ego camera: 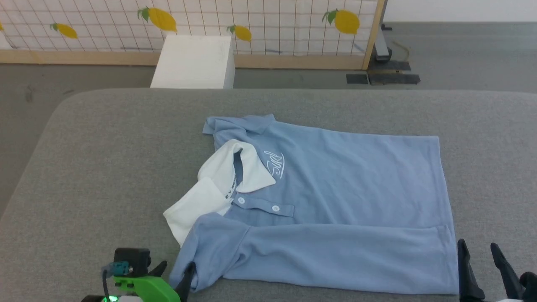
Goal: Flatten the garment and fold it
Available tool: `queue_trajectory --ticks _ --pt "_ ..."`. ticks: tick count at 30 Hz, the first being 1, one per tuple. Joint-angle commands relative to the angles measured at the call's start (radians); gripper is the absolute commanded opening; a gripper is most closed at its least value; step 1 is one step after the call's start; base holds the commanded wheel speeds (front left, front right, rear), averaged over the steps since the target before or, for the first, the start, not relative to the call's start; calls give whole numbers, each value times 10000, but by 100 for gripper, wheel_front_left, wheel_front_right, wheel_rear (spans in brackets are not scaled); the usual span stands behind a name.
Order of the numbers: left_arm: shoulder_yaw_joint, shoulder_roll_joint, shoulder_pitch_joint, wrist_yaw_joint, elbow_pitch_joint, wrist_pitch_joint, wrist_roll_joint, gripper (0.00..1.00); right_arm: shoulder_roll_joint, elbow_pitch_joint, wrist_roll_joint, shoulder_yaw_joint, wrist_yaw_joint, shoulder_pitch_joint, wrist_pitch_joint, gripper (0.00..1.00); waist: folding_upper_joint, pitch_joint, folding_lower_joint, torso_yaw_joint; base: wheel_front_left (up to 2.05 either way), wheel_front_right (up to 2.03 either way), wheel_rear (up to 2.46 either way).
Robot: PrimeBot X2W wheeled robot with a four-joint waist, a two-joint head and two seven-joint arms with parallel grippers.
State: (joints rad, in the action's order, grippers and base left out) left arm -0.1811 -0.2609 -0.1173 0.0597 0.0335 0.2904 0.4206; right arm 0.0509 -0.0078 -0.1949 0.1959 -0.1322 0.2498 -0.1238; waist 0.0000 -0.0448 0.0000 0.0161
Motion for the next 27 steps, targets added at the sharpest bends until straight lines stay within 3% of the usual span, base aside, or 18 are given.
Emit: queue_trajectory --ticks 1,9,12,13,14,21,27 --pt "9 -60 307 50 138 238 185 100 -6 36 -28 -45 15 -165 -38 100 0 -200 0 -130 0 0 0" --pt "-252 124 949 13 1325 2144 962 100 -6 92 -17 -162 15 -305 44 100 0 -556 0 -392 0 0 0" --pt "-323 253 1165 62 1728 2417 1190 100 -6 113 -16 -203 15 -354 72 100 0 -623 0 -484 0 0 0" --pt "-381 270 1223 120 1834 2427 1221 73 -6 122 -20 -210 15 -370 78 100 0 -643 0 -506 0 0 0" --pt "-414 302 1295 169 1983 2362 1251 0 -6 139 -26 -216 15 -392 84 100 0 -668 0 -527 0 0 0" --pt "-381 545 1469 346 2714 1389 1422 0 -7 307 -23 -201 15 -498 120 100 0 -600 0 -593 0 0 0" --pt "119 500 1097 130 2272 317 1473 0 -7 168 68 -186 15 -671 430 100 0 -538 0 -556 0 0 0"
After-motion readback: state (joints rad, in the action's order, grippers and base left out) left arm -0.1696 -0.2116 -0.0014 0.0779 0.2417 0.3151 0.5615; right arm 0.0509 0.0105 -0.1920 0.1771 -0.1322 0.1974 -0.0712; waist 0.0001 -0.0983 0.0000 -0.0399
